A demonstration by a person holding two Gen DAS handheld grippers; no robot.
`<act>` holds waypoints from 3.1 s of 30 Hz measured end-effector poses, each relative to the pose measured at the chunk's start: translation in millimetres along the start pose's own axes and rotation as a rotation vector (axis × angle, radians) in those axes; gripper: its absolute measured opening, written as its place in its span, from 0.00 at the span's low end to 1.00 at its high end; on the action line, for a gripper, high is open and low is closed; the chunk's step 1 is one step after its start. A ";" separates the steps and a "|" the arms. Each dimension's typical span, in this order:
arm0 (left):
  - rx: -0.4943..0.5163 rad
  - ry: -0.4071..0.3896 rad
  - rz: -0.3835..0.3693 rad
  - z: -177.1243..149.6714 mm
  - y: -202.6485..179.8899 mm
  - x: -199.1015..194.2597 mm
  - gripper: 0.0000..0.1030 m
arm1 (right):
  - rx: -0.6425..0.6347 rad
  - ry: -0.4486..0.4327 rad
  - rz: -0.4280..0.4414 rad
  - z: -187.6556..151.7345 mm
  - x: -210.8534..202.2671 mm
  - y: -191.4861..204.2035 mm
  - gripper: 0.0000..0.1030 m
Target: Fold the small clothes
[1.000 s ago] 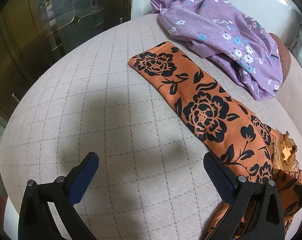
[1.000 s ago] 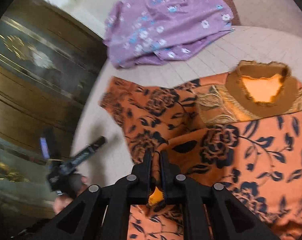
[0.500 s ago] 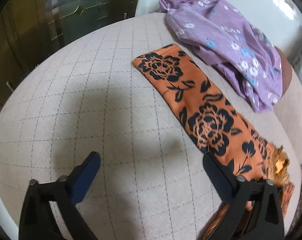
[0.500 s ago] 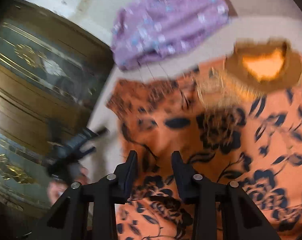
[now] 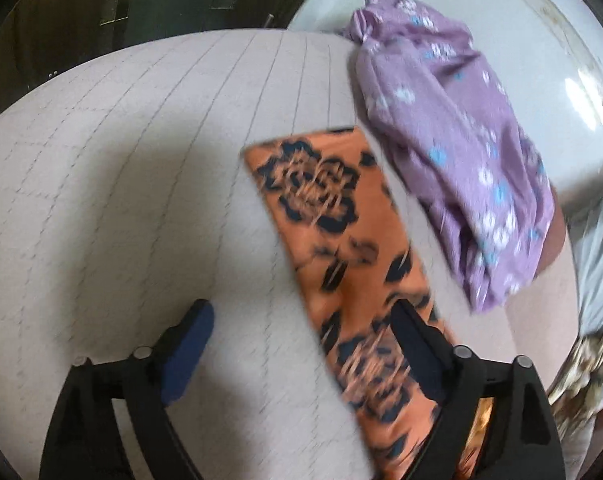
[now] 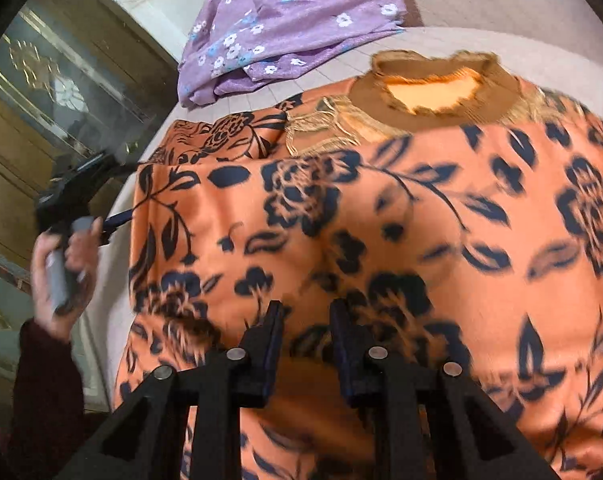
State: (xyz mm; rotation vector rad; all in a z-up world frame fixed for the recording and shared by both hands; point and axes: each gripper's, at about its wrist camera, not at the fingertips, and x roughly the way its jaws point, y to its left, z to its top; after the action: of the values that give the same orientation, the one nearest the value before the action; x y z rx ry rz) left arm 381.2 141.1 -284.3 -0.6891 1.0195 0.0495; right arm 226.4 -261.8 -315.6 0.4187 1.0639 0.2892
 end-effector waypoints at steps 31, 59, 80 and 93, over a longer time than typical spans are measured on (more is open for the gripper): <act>0.276 -0.755 0.021 -15.6 -92.1 -259.9 0.04 | 0.181 -0.069 0.172 0.3 -17.3 -27.8 0.29; 1.276 -0.281 -0.286 -296.0 -289.7 -168.8 0.70 | 0.542 -0.533 0.068 -11.8 -202.8 -158.6 0.65; 0.793 -0.097 0.279 -144.9 -108.4 -21.2 0.78 | 0.513 -0.299 -0.252 24.3 -93.5 -183.9 0.49; 0.954 -0.154 0.372 -176.4 -109.7 -34.0 0.77 | 0.313 -0.308 -0.426 12.6 -120.2 -133.1 0.09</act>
State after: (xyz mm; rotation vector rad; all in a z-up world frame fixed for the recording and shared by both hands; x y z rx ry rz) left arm 265.8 -33.3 -260.7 0.3702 0.8805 -0.0598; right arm 186.2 -433.0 -278.4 0.4854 0.8686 -0.3173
